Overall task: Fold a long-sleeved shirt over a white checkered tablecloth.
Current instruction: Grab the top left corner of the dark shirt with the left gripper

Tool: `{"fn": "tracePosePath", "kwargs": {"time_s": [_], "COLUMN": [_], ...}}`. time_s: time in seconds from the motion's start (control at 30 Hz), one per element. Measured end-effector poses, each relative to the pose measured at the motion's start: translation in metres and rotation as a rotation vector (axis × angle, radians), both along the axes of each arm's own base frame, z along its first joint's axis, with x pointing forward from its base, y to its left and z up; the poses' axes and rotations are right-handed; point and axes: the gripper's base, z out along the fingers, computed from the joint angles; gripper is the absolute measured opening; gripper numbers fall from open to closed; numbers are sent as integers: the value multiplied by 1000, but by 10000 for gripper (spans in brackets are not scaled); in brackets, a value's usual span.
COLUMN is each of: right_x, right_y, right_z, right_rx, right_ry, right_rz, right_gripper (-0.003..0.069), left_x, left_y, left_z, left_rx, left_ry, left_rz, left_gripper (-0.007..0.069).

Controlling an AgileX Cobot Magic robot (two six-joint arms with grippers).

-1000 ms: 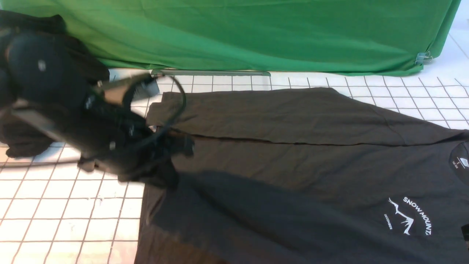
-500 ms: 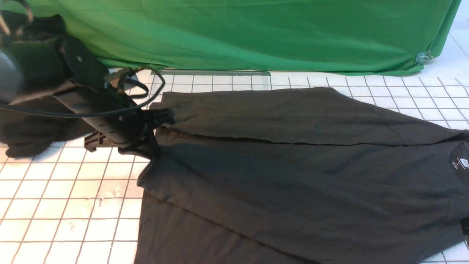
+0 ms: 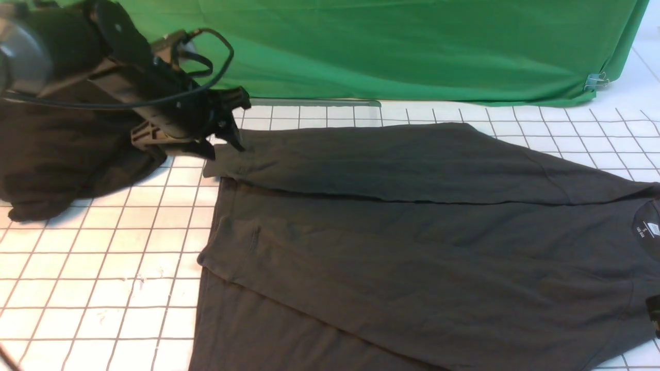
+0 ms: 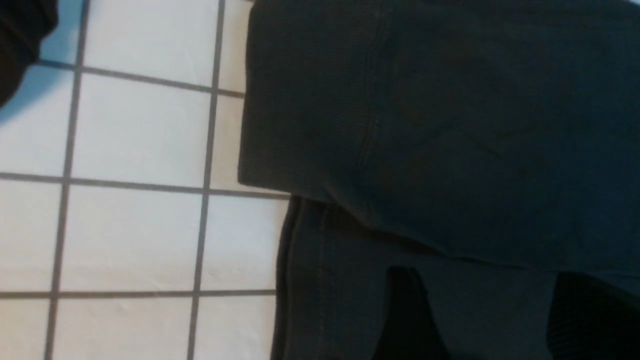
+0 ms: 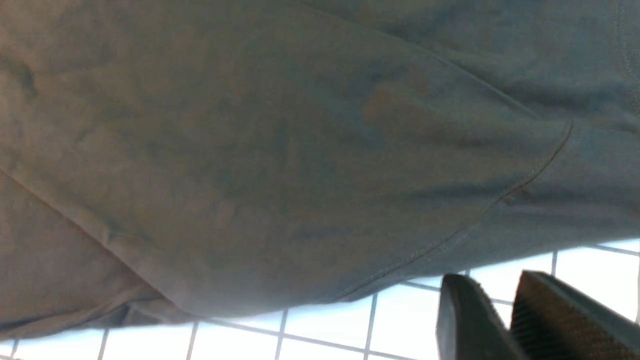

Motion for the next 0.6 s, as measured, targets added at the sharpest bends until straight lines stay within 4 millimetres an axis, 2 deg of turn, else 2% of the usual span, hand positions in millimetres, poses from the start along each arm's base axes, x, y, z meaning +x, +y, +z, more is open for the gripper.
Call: {"fn": "tracePosePath", "kwargs": {"time_s": [0.13, 0.23, 0.4, 0.6], "right_x": [0, 0, 0, 0], "right_y": [0, 0, 0, 0], "right_z": [0, 0, 0, 0], "right_rx": [0, 0, 0, 0], "right_ry": [-1, -1, -1, -1], "right_rz": [0, 0, 0, 0], "right_gripper": [151, 158, 165, 169], "left_x": [13, 20, 30, 33], "left_y": [0, 7, 37, 45], "left_z": [-31, -39, -33, -39], "left_rx": [6, 1, -7, -14], "left_ry": [60, 88, 67, 68], "left_rz": [3, 15, 82, 109], "left_gripper": [377, 372, 341, 310]}}
